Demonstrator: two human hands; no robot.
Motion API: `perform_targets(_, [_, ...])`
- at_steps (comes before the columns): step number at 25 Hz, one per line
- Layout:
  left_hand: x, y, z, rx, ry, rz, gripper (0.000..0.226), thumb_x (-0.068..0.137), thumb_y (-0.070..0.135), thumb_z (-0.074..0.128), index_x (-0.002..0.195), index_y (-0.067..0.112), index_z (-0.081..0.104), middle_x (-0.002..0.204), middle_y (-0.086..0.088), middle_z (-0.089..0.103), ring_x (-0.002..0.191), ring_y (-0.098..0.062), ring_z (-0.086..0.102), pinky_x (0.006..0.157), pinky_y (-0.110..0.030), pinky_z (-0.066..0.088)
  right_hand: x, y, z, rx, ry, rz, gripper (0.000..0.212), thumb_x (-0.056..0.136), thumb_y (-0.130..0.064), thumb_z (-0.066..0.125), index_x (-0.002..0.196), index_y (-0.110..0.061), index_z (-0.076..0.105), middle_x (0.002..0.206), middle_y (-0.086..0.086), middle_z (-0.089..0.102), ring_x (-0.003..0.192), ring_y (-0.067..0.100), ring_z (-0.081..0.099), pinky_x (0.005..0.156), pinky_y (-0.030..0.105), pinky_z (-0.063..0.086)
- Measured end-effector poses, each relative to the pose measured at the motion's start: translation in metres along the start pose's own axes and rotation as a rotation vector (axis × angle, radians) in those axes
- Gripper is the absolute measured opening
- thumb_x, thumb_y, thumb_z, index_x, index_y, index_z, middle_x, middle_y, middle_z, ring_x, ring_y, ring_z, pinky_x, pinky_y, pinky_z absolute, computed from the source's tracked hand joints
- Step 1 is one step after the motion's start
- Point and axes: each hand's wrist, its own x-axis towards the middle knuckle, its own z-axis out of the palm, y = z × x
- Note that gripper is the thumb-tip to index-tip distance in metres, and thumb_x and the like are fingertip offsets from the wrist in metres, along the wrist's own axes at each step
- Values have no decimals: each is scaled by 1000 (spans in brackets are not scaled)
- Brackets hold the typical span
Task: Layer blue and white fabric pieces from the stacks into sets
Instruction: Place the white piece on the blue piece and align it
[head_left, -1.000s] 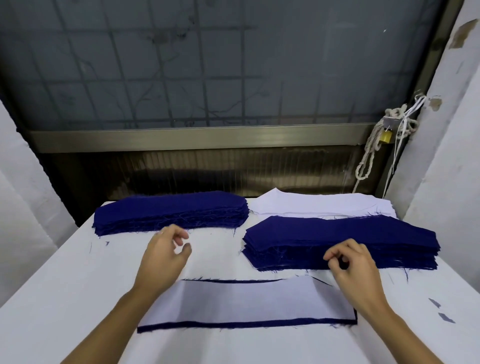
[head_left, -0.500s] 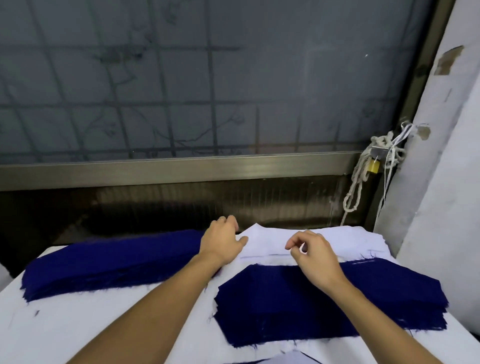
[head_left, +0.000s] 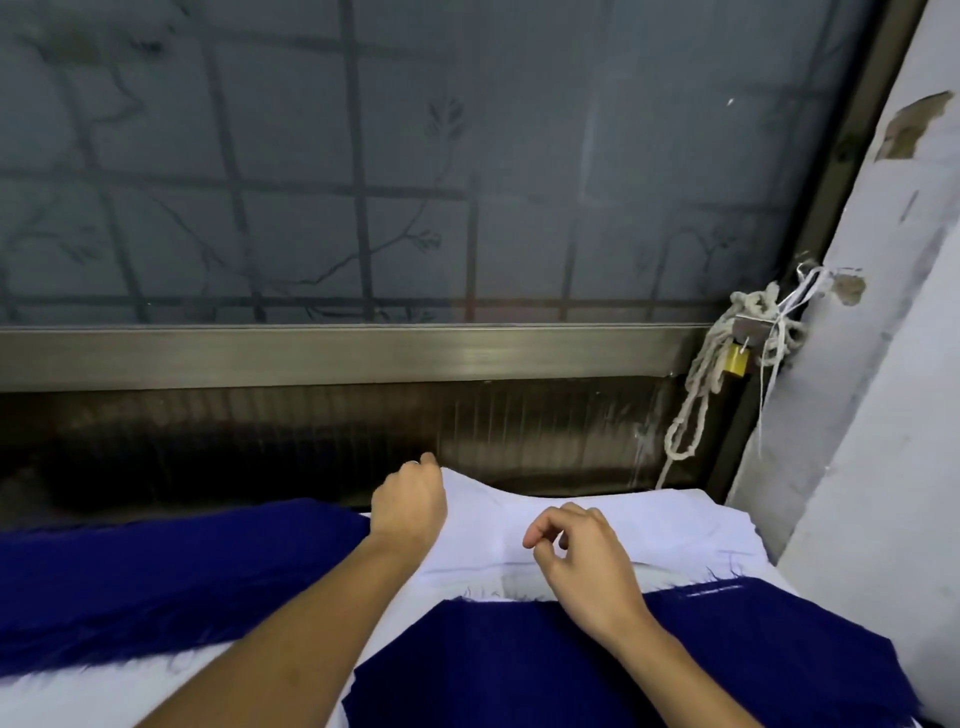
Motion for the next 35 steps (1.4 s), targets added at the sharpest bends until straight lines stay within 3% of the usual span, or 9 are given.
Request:
perform_targets(5, [0,-13,-39,-356,-65,-4,14,98,30,67,91,17,67,87,-2,67,80,-19,66,69,-35,56,11,-13,6,-62,56,-72,17,97,-25,59,106,-40,62,108,-22,56,106,2,47,88,17,41])
perform_targets(10, [-18,-8,-75,-455,-85,153,22,84,38,81,75,26,66,80,5,66,80,-11,64,73,-35,56,36,-38,6,-89,-6,-135,47,99,-42,59,144,-37,47,146,-15,47,140,8,33,112,32,28])
perform_targets(13, [-34,-8,-100,-490,-44,272,21,85,40,80,76,26,67,76,8,66,77,-8,62,71,-33,54,43,-48,0,-28,-78,-101,33,98,-43,61,130,-35,62,136,-10,56,135,13,42,113,38,31])
perform_targets(15, [-42,-11,-120,-516,5,326,16,90,38,75,83,25,71,80,10,69,80,-6,63,74,-32,53,41,-52,-12,60,-74,-89,8,97,-36,64,95,-31,70,105,-6,68,111,17,58,102,43,44])
perform_targets(17, [-48,-16,-141,-522,84,322,14,96,36,69,89,24,73,85,11,71,85,-5,64,79,-33,55,34,-52,-26,182,-82,-108,19,98,-30,65,79,-28,70,82,-4,69,87,16,64,84,43,51])
perform_targets(22, [-68,-52,-187,-522,215,201,18,100,36,62,94,21,71,91,6,71,89,-12,64,82,-40,55,15,-60,-65,296,-120,-138,35,99,-28,64,74,-3,67,66,6,57,64,24,53,67,40,41])
perform_targets(26, [-84,-94,-210,-551,264,104,17,102,32,59,93,20,69,90,5,71,89,-14,65,83,-43,55,-1,-67,-86,326,-202,-110,29,99,-30,63,84,-9,77,78,5,74,74,29,68,68,40,50])
perform_targets(31, [-111,-142,-225,-577,297,5,19,99,36,63,85,25,67,86,10,69,88,-9,63,71,-29,44,-25,-80,-99,313,-215,-110,17,96,-28,68,86,-19,79,77,-1,75,73,11,70,74,33,53])
perform_targets(35, [-137,-167,-231,-595,286,-8,20,101,34,61,85,22,65,84,4,68,85,-11,61,68,-21,43,-38,-80,-106,218,-415,-25,19,92,-35,73,94,-17,79,90,7,76,86,25,71,78,36,55])
